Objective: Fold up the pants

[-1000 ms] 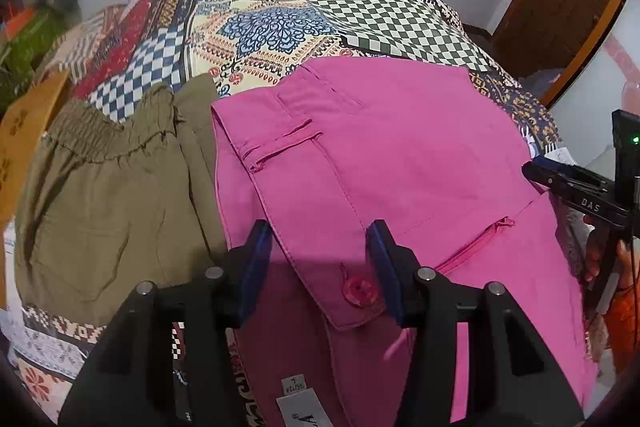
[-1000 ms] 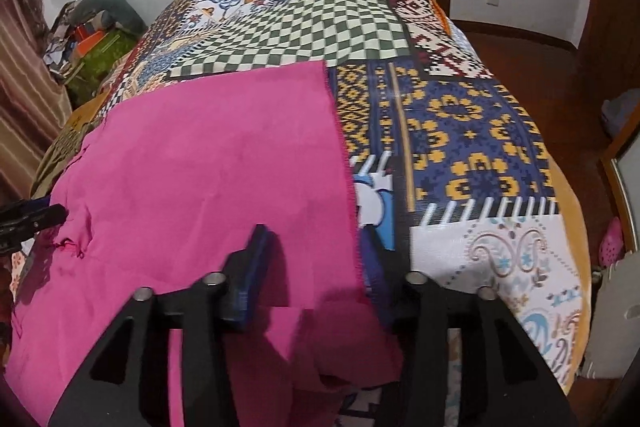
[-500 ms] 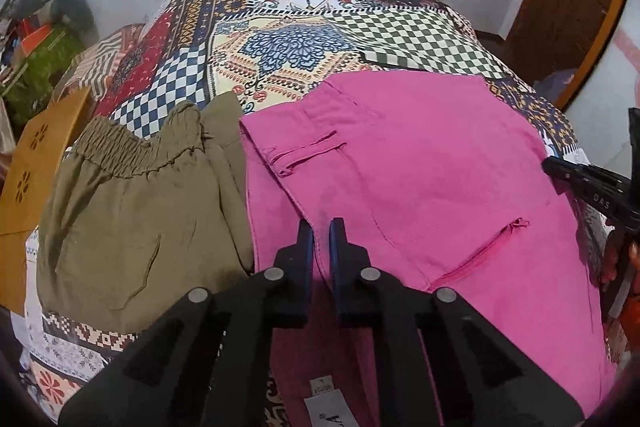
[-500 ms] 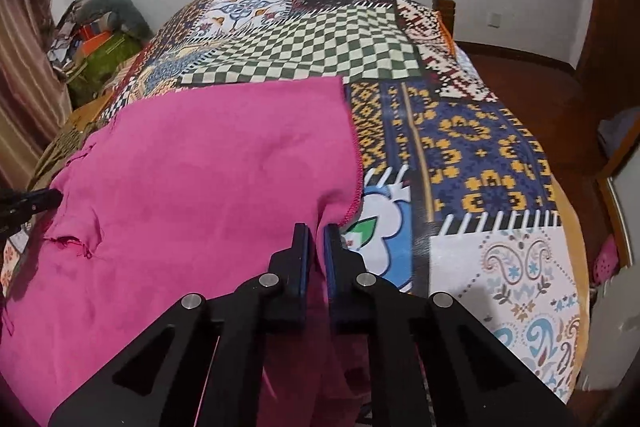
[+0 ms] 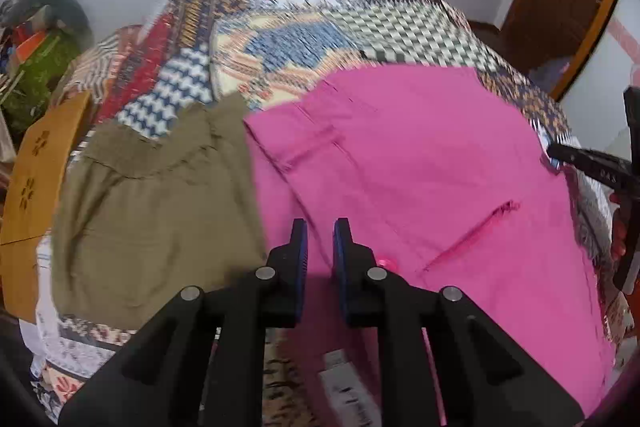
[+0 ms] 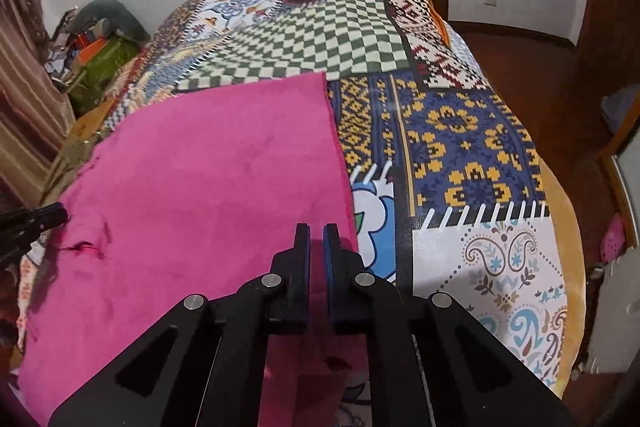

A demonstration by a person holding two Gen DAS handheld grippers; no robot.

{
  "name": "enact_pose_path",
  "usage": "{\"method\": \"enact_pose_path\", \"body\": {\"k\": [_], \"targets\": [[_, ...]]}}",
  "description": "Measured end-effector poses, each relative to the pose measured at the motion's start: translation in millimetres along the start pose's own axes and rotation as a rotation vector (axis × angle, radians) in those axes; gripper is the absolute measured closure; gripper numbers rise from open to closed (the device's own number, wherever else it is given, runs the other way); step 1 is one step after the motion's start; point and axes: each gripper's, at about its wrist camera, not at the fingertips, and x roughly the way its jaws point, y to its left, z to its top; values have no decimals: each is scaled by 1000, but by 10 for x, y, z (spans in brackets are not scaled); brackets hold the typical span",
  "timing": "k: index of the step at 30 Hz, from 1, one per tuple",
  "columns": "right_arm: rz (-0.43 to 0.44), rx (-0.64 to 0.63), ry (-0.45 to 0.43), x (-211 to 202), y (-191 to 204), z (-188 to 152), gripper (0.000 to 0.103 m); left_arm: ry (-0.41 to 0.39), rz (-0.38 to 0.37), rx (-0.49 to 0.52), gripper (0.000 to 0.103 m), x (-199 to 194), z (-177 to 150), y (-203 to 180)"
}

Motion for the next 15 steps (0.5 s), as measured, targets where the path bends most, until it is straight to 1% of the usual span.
{"method": "enact_pose_path", "body": {"k": [1, 3, 4, 5, 6, 8, 10, 13, 15], "targets": [[1, -5, -1, -27, 11, 17, 96, -11, 8, -7, 87, -50, 21, 41], [-7, -20, -11, -97, 37, 65, 92, -35, 23, -26, 78, -140, 85, 147], [-8, -25, -19, -135, 49, 100, 90, -48, 33, -36, 76, -177, 127, 203], [-8, -26, -29, -173, 55, 131, 83, -58, 38, -48, 72, -207, 176, 263], [-9, -29, -46, -224, 60, 182, 74, -63, 35, -61, 71, -225, 219, 313], [-17, -30, -78, -302, 79, 253, 65, -66, 22, -82, 70, -232, 321, 407], [-22, -28, -109, -364, 93, 357, 64, -65, 20, -89, 70, -210, 394, 447], [-11, -16, -121, -366, 109, 516, 64, -57, 9, -83, 69, -137, 503, 478], [-11, -12, -127, -335, 123, 585, 64, -43, -7, -87, 62, -55, 564, 492]]}}
